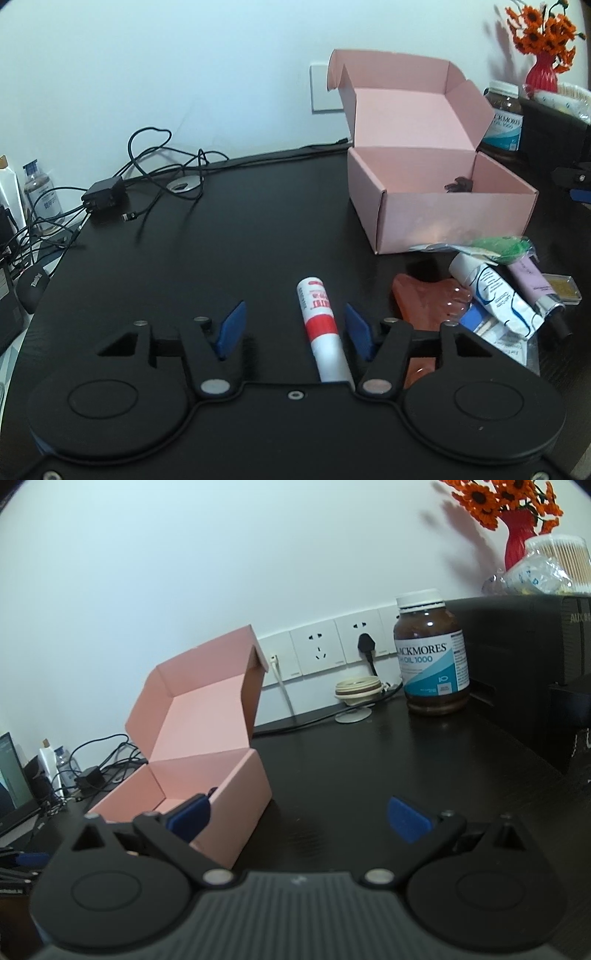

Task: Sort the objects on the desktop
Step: 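Close the left gripper on the white-and-red lip balm tube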

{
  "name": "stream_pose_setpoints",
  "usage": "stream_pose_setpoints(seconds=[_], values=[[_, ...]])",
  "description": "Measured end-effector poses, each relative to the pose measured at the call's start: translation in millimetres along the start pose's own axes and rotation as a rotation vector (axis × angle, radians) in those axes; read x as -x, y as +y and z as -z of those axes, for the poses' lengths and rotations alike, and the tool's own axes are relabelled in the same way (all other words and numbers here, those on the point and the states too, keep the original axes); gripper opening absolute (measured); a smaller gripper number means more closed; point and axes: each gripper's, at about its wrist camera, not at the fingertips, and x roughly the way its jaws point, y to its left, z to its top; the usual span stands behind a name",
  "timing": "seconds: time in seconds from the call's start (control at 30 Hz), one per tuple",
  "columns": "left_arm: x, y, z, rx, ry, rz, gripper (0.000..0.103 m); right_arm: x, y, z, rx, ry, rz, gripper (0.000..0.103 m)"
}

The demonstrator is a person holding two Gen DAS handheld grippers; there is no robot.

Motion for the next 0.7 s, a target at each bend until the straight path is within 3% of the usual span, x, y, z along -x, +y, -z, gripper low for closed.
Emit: stream_pose_setpoints(seconds=[0.27, 0.4, 0.5, 0.7], values=[[-4.3, -5.2, -2.6, -0.014, 0.02, 0.011, 0.057, 0.1, -0.8, -0.1, -0.008, -0.001, -0.004, 0.102], [-7.5, -3.2, -3.9, 0.038, 0.043, 0.017, 0.07, 0.0, -1.7, 0.1, -0.013, -0.001, -0.006, 0.102], [-7.2, -2.7, -3.5, 0.042, 0.043, 0.02, 0.07, 0.0, -2.6, 0.1, -0.016, 0.0, -0.007, 0.102], [-2.7, -8.9, -3.1, 0.018, 0.035, 0.053, 0.041, -0.1, -2.7, 0.0, -0.018, 0.001, -0.008, 0.102]])
